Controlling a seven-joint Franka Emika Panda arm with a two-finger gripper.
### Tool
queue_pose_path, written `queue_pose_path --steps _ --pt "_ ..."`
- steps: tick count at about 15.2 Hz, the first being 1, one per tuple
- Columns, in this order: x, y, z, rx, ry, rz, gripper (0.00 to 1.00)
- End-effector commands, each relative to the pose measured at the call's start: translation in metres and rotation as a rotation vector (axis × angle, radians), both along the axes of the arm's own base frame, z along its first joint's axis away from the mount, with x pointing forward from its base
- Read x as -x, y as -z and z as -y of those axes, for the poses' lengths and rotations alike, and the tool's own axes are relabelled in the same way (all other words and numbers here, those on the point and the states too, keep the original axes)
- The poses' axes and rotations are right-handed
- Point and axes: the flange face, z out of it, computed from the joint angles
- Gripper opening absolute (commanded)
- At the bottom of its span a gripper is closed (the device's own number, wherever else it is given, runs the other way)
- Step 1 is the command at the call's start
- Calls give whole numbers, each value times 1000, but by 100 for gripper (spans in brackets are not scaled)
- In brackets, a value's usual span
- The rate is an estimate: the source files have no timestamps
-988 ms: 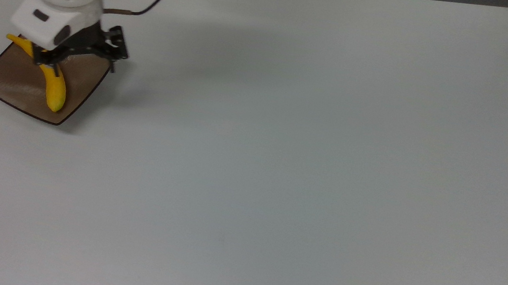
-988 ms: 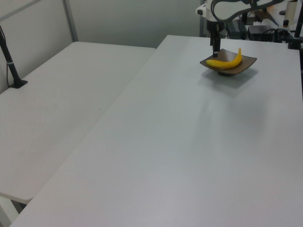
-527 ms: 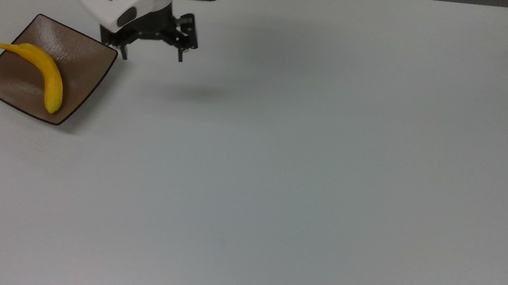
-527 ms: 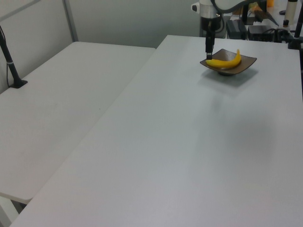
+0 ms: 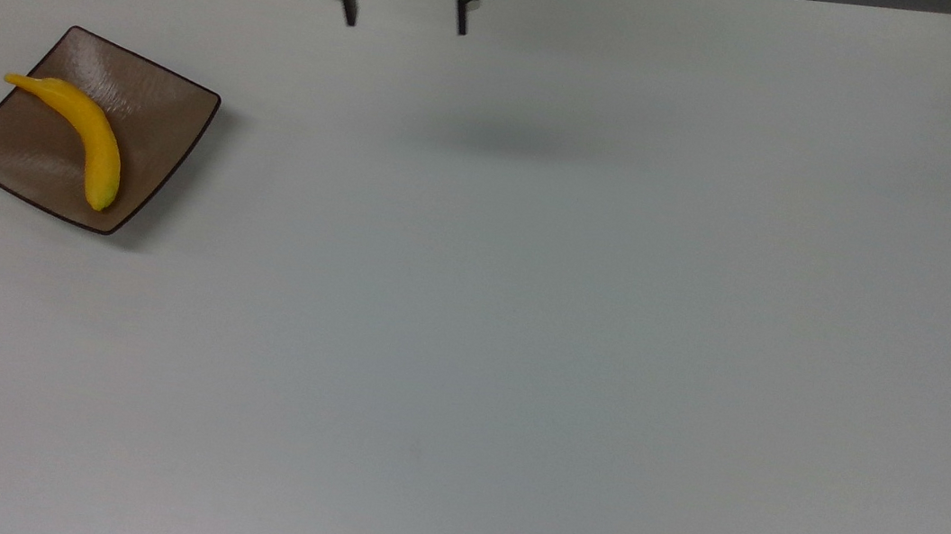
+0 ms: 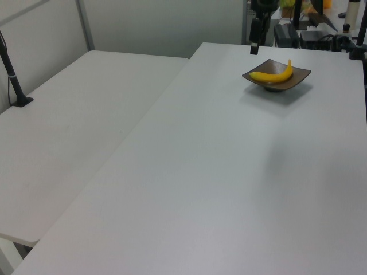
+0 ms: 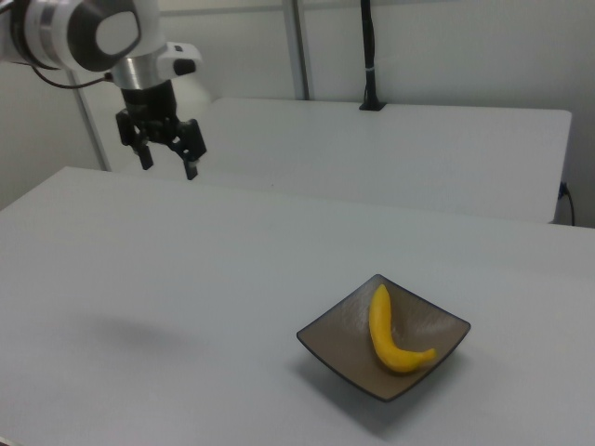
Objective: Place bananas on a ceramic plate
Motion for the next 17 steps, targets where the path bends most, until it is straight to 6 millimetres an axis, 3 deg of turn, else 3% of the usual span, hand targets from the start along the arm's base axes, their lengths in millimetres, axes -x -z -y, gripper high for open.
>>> queue_pose_path --steps 1,3,8,11,17 --pt "14 1 -30 -23 -8 -20 100" --pt "12 3 -32 -25 14 -19 100" --pt "10 32 -27 -2 25 0 100" --pt "17 45 -21 140 -9 -46 100" --pt "17 50 -25 124 -16 -57 100"
